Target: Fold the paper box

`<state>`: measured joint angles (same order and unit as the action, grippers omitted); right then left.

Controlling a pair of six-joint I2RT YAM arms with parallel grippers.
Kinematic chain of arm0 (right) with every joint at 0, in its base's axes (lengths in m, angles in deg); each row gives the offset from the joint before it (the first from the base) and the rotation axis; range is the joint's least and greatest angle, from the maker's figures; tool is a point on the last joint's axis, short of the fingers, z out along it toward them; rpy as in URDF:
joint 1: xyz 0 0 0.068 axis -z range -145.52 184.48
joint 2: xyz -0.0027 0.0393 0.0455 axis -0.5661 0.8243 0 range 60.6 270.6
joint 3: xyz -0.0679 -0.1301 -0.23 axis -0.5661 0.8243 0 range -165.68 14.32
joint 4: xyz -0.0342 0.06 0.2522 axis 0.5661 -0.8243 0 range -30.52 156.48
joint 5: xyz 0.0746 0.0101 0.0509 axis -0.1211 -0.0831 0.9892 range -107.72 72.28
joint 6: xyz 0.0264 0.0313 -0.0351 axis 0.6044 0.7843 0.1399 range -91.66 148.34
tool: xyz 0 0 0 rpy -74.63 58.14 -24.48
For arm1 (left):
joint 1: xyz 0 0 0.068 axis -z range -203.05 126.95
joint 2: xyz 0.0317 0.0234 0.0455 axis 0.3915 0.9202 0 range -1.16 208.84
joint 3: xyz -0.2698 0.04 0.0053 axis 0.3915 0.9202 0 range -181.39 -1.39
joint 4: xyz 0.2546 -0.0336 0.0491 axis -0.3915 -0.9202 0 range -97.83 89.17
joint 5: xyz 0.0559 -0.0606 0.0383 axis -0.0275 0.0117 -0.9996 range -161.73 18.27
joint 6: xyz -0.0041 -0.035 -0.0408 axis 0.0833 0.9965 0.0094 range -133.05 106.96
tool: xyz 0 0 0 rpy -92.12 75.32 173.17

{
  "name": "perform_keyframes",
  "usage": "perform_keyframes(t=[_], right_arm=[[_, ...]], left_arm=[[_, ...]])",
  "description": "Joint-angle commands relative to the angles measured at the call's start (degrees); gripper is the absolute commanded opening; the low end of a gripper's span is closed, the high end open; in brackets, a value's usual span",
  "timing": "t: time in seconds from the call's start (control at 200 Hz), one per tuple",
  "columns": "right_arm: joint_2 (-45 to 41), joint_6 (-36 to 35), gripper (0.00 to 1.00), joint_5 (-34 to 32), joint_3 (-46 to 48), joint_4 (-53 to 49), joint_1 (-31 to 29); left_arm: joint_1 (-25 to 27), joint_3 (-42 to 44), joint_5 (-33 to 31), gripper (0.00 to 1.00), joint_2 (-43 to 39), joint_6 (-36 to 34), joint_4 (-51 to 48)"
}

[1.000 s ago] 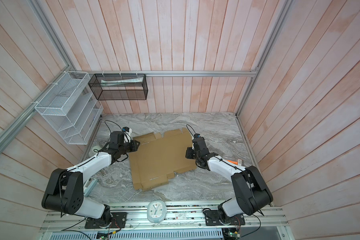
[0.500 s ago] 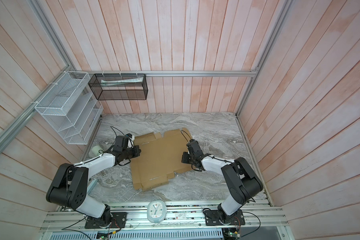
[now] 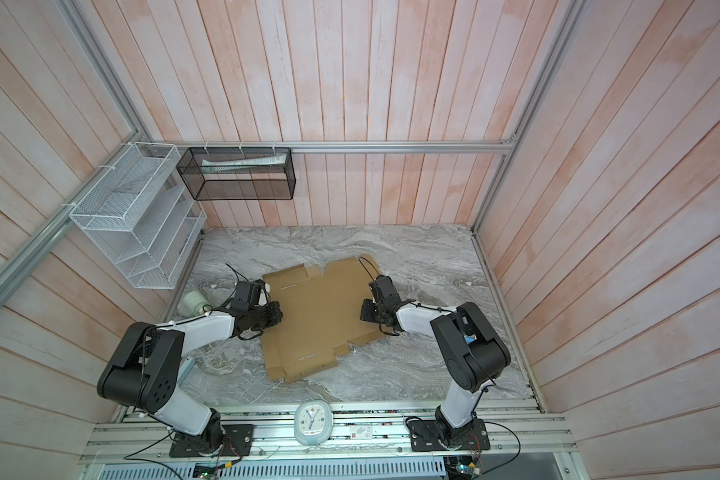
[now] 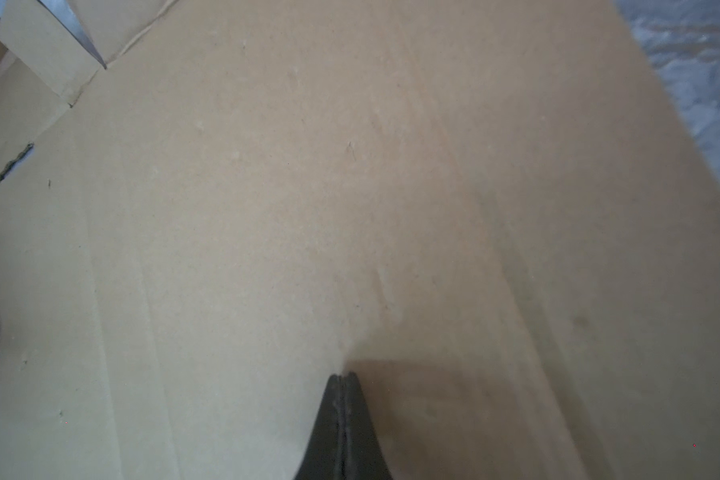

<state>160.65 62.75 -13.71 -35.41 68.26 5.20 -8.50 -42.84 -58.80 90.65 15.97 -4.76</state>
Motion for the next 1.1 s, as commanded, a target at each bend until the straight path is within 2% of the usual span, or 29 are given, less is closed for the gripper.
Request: perform_keyframes(t=[0.0, 0.42, 0.8, 0.96, 1.095], right_arm=[[2.6, -1.0, 0.00, 0.3, -2.6, -3.2, 1.7], [11.5, -3.6, 0.00, 2.2, -11.1, -5.5, 4.8], [18.7, -5.9, 0.00, 3.8, -21.7, -5.8, 6.4], [15.6, -8.4, 0.00, 2.6, -23.7, -6.8, 6.1], [8.9, -11.7, 0.00, -3.2, -22.3, -8.9, 2.3]], left_arm=[[1.2, 1.3, -1.3, 0.00, 1.0, 1.5, 0.7], [6.8, 1.5, -2.4, 0.00, 3.7, 5.3, 1.0], [13.4, 1.8, -0.1, 0.00, 5.2, 11.7, 7.1], [13.8, 1.6, 1.5, 0.00, 4.7, 14.1, 10.4], [13.5, -1.7, 0.4, 0.00, 3.4, 12.4, 8.3]])
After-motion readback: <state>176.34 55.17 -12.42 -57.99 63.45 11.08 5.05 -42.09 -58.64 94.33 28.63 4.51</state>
